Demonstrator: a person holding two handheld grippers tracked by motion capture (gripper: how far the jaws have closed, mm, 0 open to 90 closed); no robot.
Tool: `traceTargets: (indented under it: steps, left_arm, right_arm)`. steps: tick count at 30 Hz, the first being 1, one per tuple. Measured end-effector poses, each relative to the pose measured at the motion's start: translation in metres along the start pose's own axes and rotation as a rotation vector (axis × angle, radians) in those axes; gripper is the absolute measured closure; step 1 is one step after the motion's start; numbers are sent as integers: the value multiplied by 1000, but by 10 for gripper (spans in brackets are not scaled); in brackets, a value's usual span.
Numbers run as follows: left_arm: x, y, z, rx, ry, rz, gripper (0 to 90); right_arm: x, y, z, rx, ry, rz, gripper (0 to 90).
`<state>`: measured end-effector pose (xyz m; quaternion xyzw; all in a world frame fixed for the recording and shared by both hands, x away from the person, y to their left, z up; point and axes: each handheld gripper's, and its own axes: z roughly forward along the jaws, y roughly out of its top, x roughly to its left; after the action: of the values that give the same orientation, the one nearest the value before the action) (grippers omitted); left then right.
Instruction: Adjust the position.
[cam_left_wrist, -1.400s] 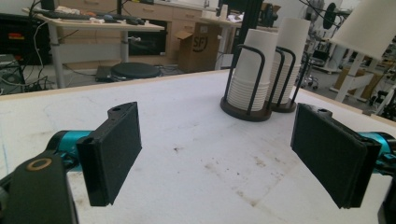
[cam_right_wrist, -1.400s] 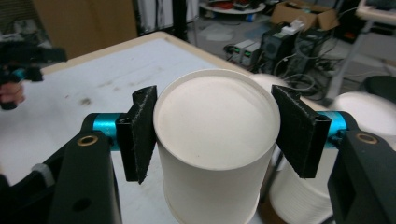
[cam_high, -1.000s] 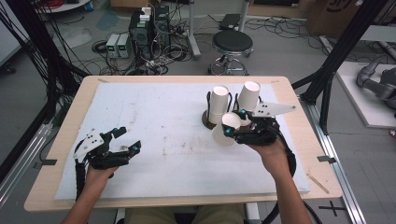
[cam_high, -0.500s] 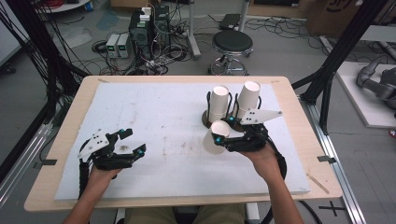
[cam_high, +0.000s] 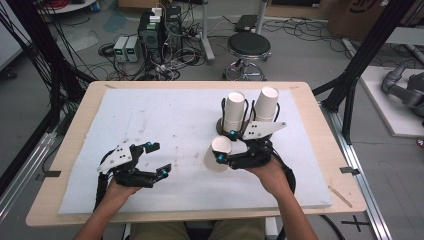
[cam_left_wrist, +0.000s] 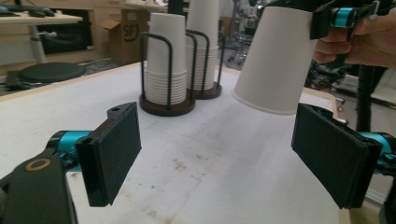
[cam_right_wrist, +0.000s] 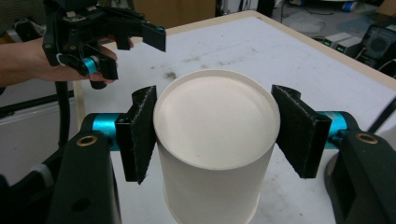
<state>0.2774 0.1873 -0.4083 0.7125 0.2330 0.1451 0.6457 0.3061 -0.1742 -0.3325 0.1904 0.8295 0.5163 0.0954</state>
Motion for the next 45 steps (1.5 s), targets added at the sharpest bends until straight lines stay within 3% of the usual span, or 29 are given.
traceTargets:
  steps: [6, 11, 14, 27, 45]
  left_arm:
    - [-10, 3, 21, 33, -99, 30, 157]
    - [-17, 4, 38, 66, -140, 76, 158]
    - [-18, 5, 45, 76, -147, 93, 157]
    - [-28, 3, 79, 102, -198, 89, 158]
    - [-36, -3, 99, 118, -227, 91, 158]
  right_arm:
    - [5, 2, 8, 12, 24, -10, 362]
    - [8, 2, 12, 15, 37, -15, 362]
    - [9, 2, 13, 15, 40, -14, 362]
    - [11, 2, 15, 20, 57, -18, 362]
    - [12, 2, 17, 11, 88, -1, 362]
